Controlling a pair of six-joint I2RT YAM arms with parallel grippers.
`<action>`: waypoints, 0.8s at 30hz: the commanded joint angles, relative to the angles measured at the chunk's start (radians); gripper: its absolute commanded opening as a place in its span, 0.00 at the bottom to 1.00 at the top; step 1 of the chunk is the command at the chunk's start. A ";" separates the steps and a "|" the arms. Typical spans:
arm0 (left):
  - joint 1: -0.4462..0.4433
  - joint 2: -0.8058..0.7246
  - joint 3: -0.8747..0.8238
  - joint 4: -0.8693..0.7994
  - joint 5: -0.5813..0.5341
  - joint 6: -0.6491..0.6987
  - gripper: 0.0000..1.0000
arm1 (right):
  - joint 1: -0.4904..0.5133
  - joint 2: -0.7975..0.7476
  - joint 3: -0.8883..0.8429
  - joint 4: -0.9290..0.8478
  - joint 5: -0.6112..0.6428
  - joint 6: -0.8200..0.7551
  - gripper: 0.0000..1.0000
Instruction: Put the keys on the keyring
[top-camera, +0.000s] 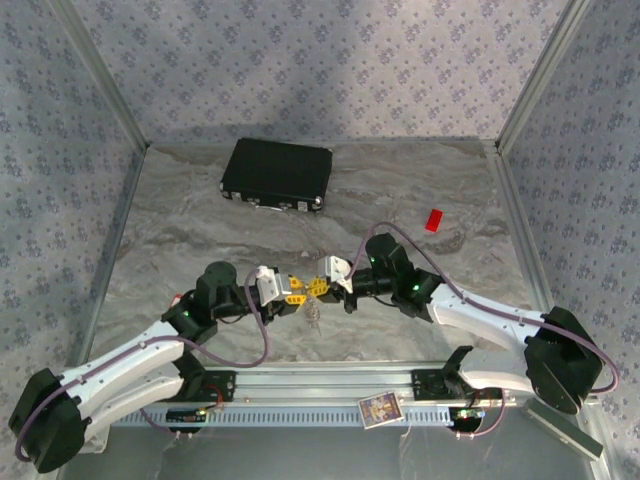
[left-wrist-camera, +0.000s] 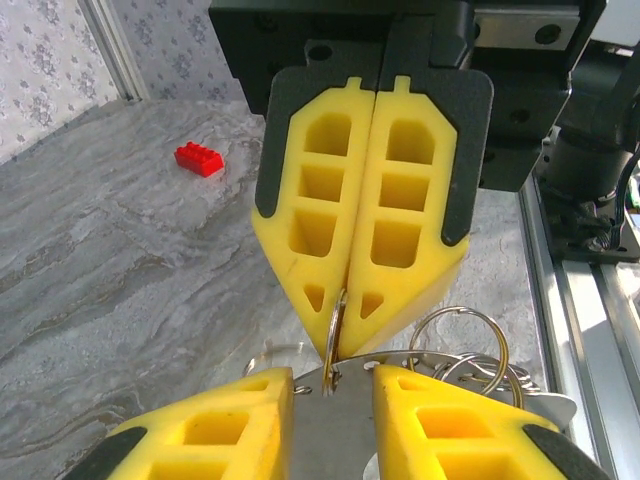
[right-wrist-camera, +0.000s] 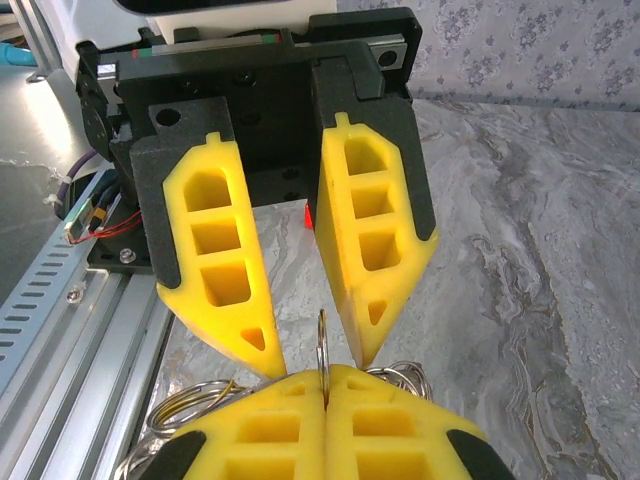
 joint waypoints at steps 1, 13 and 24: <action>-0.006 -0.013 -0.010 0.092 0.023 -0.028 0.25 | -0.005 -0.018 -0.008 0.048 -0.038 0.026 0.00; -0.006 -0.005 0.003 0.093 0.014 -0.013 0.07 | 0.001 -0.016 -0.003 0.025 -0.035 0.019 0.00; -0.012 0.016 0.077 -0.074 -0.010 0.064 0.00 | 0.003 -0.060 0.061 -0.188 0.080 -0.117 0.24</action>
